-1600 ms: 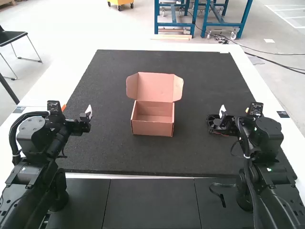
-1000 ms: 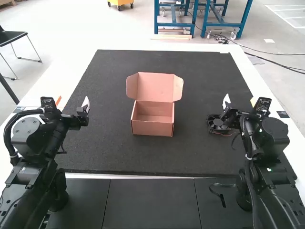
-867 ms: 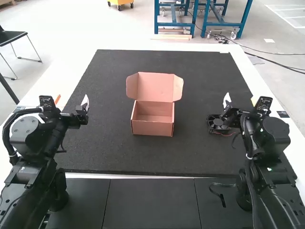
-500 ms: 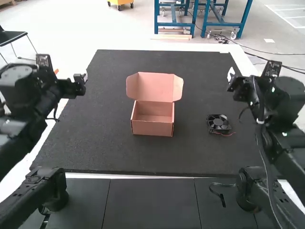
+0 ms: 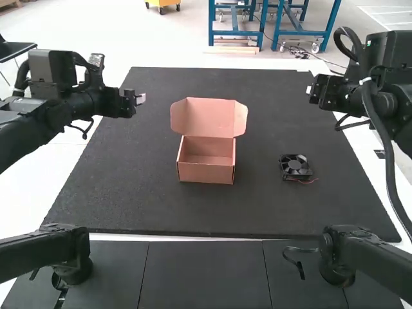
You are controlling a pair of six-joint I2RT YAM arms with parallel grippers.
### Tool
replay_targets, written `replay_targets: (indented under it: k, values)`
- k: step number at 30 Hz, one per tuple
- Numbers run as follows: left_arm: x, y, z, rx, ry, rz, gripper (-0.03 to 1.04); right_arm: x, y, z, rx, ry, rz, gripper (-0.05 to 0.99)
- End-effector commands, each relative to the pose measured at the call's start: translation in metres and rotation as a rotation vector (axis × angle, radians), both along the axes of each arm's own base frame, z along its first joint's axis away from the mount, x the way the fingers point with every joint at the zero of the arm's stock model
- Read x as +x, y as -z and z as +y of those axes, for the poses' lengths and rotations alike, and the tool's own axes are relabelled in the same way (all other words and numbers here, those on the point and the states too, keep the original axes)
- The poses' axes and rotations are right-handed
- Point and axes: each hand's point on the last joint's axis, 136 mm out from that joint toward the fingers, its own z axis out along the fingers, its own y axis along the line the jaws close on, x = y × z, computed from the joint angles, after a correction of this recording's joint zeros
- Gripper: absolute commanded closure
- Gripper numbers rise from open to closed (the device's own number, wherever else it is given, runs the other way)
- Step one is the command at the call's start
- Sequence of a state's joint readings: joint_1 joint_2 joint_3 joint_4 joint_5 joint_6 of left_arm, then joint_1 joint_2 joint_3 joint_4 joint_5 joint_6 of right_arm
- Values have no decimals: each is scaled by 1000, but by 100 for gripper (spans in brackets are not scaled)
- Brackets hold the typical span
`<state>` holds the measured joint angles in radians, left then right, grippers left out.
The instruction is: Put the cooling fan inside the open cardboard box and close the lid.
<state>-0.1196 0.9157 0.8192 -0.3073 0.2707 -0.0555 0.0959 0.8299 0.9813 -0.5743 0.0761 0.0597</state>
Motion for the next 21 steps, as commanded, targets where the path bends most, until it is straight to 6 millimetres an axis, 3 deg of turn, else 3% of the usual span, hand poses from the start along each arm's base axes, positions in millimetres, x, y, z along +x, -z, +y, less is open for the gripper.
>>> replay_targets:
  k: [1, 7, 10, 15, 21]
  values:
    - [-9, -8, -28, 60, 143, -18, 5, 1, 14, -6, -5, 27, 86, 3]
    - [-25, 10, -56, 129, 238, 1, 5, 11, 33, -20, 13, 90, 125, 2]
    - [-34, 15, -66, 150, 266, 20, 5, 15, 56, -36, -10, 129, 190, 3]
    - [-52, 29, -69, 196, 267, 65, 5, 30, 80, -72, -96, 136, 251, 3]
    - [-63, 31, -59, 206, 246, 84, 5, 28, 136, -108, -96, 146, 433, 3]
